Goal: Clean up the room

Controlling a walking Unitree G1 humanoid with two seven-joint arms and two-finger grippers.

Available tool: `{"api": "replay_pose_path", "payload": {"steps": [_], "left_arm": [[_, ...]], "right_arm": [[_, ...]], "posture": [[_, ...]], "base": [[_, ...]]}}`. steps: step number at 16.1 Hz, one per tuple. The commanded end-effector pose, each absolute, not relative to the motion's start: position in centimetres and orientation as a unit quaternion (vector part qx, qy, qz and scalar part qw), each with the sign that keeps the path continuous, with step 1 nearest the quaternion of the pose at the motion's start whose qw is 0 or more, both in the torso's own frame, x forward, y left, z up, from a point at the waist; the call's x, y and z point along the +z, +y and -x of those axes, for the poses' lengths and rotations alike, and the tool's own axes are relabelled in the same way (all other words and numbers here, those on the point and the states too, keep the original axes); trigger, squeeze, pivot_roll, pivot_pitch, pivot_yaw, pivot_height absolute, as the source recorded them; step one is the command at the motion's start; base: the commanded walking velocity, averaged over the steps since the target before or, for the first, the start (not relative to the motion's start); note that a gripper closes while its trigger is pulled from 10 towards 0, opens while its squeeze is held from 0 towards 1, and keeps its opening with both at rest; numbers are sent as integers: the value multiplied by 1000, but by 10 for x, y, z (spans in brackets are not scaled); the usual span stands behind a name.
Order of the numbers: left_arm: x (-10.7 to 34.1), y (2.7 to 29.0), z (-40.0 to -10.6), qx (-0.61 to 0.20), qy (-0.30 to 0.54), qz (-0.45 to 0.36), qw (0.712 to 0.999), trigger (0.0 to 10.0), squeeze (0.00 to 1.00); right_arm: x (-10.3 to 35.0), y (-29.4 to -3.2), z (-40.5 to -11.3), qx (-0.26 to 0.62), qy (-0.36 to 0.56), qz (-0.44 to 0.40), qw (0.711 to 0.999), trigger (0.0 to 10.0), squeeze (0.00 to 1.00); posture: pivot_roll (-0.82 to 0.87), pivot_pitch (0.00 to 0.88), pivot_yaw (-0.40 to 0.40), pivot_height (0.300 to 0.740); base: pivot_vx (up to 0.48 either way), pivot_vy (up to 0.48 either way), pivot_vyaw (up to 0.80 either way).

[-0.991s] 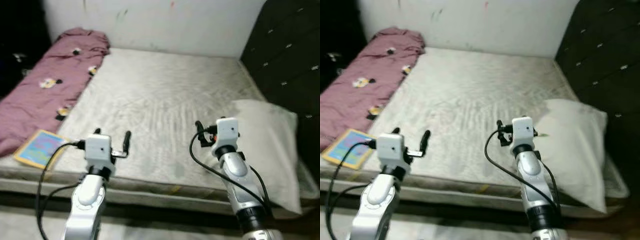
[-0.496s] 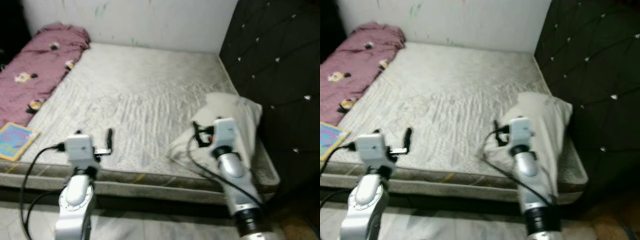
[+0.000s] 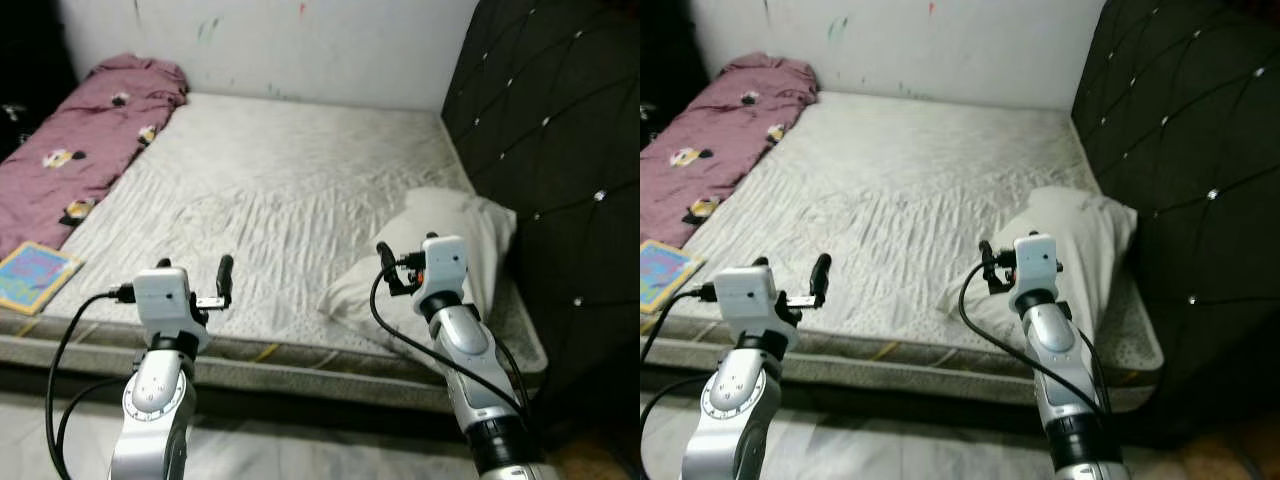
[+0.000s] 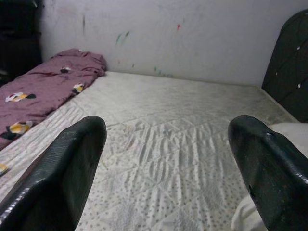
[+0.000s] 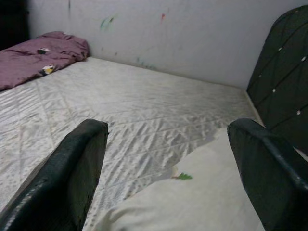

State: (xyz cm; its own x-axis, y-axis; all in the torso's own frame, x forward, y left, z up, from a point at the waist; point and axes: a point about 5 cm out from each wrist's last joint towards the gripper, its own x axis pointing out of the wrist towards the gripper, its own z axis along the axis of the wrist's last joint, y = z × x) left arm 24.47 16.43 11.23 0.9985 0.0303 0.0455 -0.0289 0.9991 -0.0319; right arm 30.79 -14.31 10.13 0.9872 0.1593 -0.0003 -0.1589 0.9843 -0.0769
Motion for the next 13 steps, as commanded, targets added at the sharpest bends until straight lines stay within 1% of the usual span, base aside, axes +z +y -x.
{"api": "replay_pose_path", "payload": {"steps": [1, 3, 5, 7, 9, 11, 13], "left_arm": [[116, 166, -244, 15, -31, 14, 999, 10000, 0], [116, 171, -242, 20, -31, 11, 999, 10000, 0], [116, 172, -242, 20, -30, 10, 999, 10000, 0], [116, 171, -243, 18, -29, 10, 999, 10000, 0], [115, 169, -244, 16, -27, 9, 999, 10000, 0], [114, 171, -246, 33, -22, -3, 999, 10000, 0], [112, 173, -246, 40, -16, 2, 999, 10000, 0]], "right_arm": [[107, -148, -307, 72, -8, 39, 997, 10000, 0], [107, -158, -299, 67, 4, 58, 996, 10000, 0], [95, -173, -288, 50, 32, 58, 997, 10000, 0], [95, -176, -287, 44, 37, 44, 997, 10000, 0], [96, -172, -287, 51, 39, 52, 997, 10000, 0], [97, -172, -287, 52, 39, 52, 997, 10000, 0], [96, -171, -287, 52, 42, 48, 997, 10000, 0]], "posture": [[-31, 0, -49, 740], [-31, 0, -49, 740], [-36, 0, -52, 740], [-39, 0, -50, 740], [-38, 0, -47, 740], [-37, 0, -47, 740], [-35, 0, -49, 740]], "base": [[379, 0, 0], [377, 0, 0], [382, 0, 0], [379, 0, 0], [349, 0, 0], [0, 0, 0], [0, 0, 0]]}}
